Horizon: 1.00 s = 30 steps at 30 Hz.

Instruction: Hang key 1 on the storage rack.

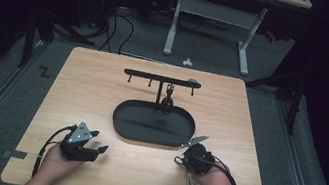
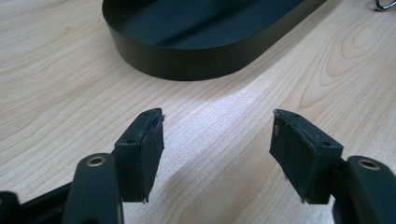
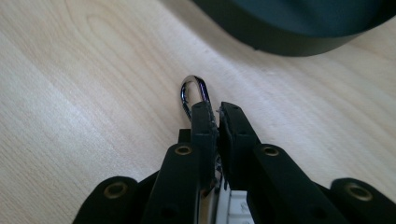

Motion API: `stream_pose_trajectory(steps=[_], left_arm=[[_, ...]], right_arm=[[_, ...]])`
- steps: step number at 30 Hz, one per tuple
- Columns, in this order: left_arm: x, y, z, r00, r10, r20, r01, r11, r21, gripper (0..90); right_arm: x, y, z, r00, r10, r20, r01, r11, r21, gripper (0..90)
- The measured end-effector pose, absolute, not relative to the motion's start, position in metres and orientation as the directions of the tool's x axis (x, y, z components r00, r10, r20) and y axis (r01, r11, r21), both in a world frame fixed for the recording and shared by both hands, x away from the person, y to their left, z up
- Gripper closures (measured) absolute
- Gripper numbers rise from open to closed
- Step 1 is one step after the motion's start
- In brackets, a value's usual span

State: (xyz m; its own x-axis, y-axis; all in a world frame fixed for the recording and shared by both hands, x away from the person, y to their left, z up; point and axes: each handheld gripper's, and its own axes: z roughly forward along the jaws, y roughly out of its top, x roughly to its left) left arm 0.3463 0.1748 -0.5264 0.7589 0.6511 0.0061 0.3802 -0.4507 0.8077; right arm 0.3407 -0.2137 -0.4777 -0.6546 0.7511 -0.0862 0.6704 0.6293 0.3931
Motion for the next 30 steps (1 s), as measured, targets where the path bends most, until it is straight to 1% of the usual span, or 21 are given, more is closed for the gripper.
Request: stream_pose_trajectory(steps=[1,6,13,18,25,30], left_arm=[[0.346,0.175,-0.526,0.76,0.65,0.008,0.38,-0.453,0.806,35.3],[0.346,0.174,-0.526,0.761,0.649,0.008,0.38,-0.455,0.805,35.3],[0.346,0.174,-0.526,0.761,0.648,0.009,0.38,-0.456,0.805,35.3],[0.346,0.174,-0.526,0.761,0.649,0.009,0.379,-0.457,0.805,35.3],[0.346,0.174,-0.527,0.761,0.648,0.01,0.379,-0.457,0.805,35.4],[0.346,0.175,-0.526,0.761,0.649,0.011,0.378,-0.456,0.806,35.3]], right_arm=[[0.342,-0.217,-0.471,-0.643,0.763,-0.067,0.68,0.609,0.409,85.2],[0.345,-0.222,-0.462,-0.625,0.779,-0.051,0.692,0.583,0.425,85.3],[0.347,-0.229,-0.443,-0.601,0.797,-0.064,0.685,0.555,0.472,85.3],[0.352,-0.235,-0.422,-0.586,0.807,-0.077,0.669,0.536,0.515,85.3],[0.359,-0.24,-0.404,-0.572,0.817,-0.066,0.672,0.514,0.533,85.3],[0.364,-0.24,-0.39,-0.567,0.819,-0.086,0.668,0.518,0.534,85.3]])
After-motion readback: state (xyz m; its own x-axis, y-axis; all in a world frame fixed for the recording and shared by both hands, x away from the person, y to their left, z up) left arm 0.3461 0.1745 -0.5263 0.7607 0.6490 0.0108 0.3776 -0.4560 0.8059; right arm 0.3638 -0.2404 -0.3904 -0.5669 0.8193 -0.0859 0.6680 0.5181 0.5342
